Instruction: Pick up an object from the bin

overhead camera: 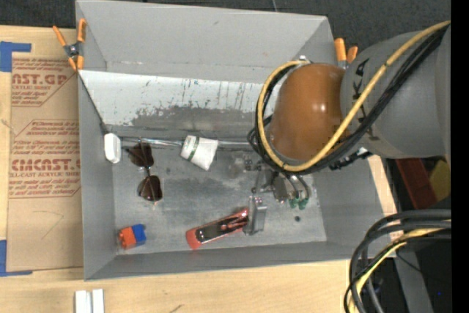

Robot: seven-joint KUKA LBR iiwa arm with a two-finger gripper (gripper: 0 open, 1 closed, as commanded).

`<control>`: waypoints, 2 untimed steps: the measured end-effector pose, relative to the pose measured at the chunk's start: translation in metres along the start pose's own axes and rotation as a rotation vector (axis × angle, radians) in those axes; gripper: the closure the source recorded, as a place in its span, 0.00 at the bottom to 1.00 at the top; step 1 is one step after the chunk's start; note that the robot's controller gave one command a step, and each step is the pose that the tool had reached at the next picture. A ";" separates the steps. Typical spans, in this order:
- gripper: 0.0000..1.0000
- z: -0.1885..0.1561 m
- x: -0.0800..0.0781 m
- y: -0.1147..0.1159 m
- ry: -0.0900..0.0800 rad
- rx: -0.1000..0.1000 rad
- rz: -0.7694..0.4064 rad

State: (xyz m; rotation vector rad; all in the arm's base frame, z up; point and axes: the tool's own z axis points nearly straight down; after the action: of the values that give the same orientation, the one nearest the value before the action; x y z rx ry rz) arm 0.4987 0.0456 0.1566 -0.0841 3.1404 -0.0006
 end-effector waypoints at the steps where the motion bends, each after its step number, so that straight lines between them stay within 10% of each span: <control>1: 0.00 0.017 -0.006 0.001 -0.005 -0.001 -0.051; 2: 0.00 0.068 0.010 0.000 -0.004 0.000 -0.335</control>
Offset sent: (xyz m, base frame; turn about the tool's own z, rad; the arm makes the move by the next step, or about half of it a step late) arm -0.0193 -0.0022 -0.0866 -0.3793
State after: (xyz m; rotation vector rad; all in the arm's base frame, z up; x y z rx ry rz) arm 0.4884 0.0449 0.0887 -0.6051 3.0789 0.0002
